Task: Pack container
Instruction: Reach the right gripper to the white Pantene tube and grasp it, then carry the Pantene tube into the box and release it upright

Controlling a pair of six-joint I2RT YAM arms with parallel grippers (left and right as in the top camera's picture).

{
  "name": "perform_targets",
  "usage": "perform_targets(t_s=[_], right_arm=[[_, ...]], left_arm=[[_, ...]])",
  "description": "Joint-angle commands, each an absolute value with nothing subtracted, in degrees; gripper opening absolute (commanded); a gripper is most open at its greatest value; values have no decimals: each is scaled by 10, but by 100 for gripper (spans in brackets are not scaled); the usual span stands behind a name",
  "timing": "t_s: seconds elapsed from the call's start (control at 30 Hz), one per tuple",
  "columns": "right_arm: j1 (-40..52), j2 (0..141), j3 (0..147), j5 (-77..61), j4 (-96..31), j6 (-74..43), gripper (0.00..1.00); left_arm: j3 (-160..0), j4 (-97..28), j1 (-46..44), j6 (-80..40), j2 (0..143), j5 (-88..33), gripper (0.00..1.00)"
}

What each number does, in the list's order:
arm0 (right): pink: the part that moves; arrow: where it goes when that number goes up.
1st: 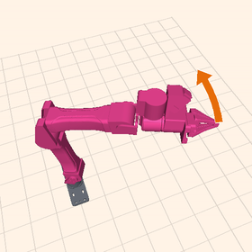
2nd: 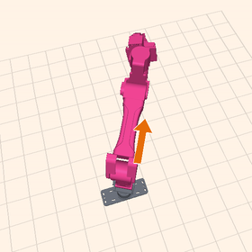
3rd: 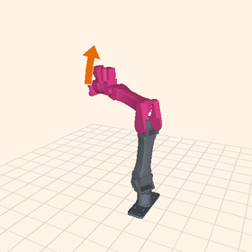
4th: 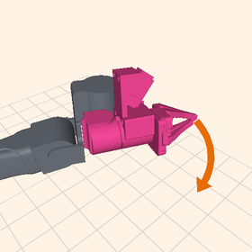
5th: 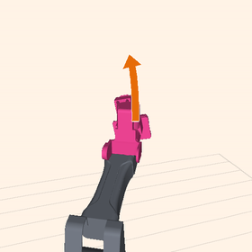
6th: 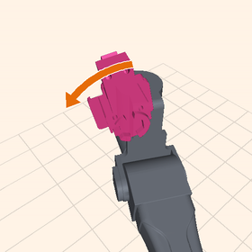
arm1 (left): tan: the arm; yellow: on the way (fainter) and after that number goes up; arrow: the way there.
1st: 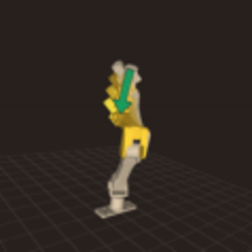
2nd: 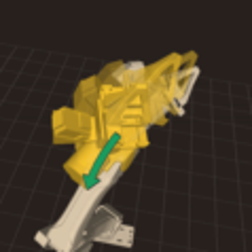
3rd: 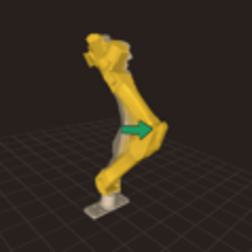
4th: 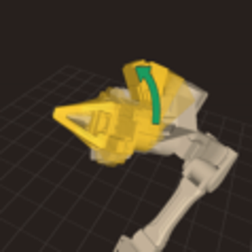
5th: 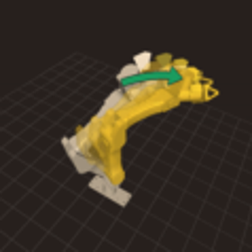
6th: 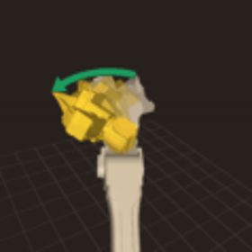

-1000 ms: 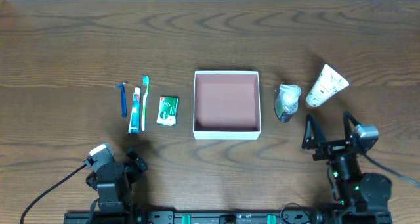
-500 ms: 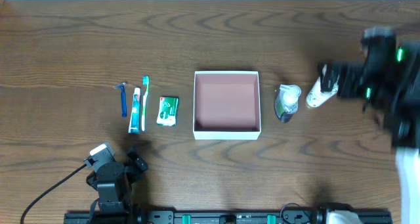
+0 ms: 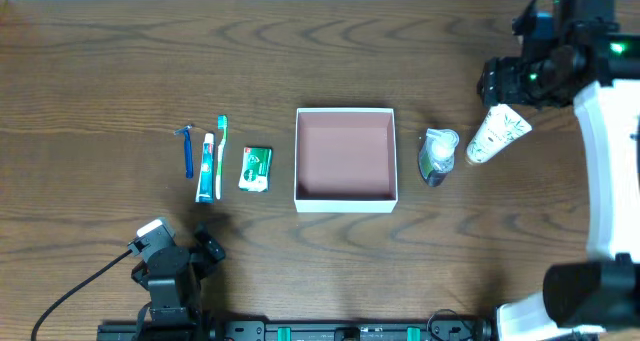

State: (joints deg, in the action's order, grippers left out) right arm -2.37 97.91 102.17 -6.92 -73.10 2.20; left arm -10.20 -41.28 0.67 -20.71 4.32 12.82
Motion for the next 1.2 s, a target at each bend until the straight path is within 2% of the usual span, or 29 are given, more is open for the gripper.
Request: perform_targets(t_s=[0.0,0.03,0.1,0.37,0.47,0.7,0.77,0.83,1.17], right_arm=[[-24,997,1030,-30,-748,76,68],[-25,1003,1030,-29,-755,86,63],[-27,1008,1028,-30,-759,89,59],[-37,1008,1020,-30,-785,99,62],[-38,1008,1009,-28,-785,98,61],[-38,1009,948,-15,-747,64,32],[-39,1008,940,-5,-737,51,11],[-39,1005,943,16,-729,29,2],[-20,926,1025,12,-701,-4,1]], left_arm=[[-96,-415,9,-202,40,131,98],[-96,-415,9,-202,40,131,98],[-96,-415,9,-202,40,131,98],[-96,-415,9,-202,40,131,98],[-96,-415,9,-202,40,131,98],[-96,-415,9,-202,40,131,98],[-96,-415,9,-202,40,131,98],[-96,-415,9,-202,40,131,98],[-96,-415,9,-202,40,131,98]])
